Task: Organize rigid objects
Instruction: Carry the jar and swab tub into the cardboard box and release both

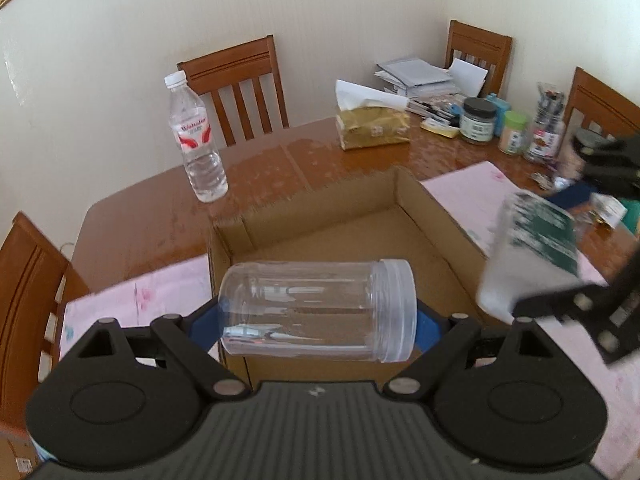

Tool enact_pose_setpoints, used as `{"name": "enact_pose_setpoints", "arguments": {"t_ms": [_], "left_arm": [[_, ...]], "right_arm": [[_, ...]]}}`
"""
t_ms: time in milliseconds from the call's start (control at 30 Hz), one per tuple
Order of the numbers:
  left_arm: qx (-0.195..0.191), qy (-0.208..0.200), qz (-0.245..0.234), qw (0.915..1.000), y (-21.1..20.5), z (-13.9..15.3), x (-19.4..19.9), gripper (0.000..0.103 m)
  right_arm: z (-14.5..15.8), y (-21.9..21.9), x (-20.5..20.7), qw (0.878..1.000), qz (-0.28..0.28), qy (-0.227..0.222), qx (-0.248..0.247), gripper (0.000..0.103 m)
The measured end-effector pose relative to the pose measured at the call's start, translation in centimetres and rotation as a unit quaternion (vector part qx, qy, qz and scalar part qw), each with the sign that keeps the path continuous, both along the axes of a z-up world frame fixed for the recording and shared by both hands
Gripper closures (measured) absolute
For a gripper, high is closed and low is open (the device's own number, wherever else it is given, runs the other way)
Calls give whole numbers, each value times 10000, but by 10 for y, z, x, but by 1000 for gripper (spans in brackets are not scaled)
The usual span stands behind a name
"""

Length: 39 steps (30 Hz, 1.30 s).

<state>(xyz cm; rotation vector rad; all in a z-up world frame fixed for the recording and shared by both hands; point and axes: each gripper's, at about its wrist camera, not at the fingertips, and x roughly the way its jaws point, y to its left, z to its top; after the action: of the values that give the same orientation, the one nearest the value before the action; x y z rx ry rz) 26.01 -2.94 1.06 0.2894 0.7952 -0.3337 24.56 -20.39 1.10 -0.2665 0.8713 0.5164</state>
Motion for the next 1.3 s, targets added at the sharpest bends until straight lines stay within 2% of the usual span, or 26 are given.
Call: {"name": "enact_pose_setpoints", "arguments": {"t_ms": [300, 567, 667, 733, 1067, 1233, 1267, 1300], "left_arm": [[116, 101, -69, 9999, 2, -30, 75, 12], [8, 76, 199, 9998, 8, -44, 98, 8], [-131, 11, 316, 9994, 15, -40, 95, 8], [-199, -97, 372, 9991, 19, -36, 88, 5], [-104, -242, 1003, 9946, 45, -20, 47, 3], [-143, -357, 1099, 9932, 51, -14, 21, 2], [-153, -351, 1100, 9932, 52, -14, 17, 1], [-158, -342, 1103, 9932, 53, -14, 14, 1]], "right_arm": [[0, 12, 13, 9990, -450, -22, -72, 17], [-1, 21, 20, 9978, -616, -53, -252, 17], [-5, 26, 25, 9975, -653, -2, -281, 17], [-8, 28, 30, 9972, -680, 26, -302, 17], [-20, 39, 73, 9947, -981, 172, -274, 17], [-26, 47, 105, 9909, -1300, 94, -336, 16], [-27, 49, 110, 9900, -1360, 18, -362, 16], [-27, 51, 114, 9891, -1408, -74, -435, 9]]}}
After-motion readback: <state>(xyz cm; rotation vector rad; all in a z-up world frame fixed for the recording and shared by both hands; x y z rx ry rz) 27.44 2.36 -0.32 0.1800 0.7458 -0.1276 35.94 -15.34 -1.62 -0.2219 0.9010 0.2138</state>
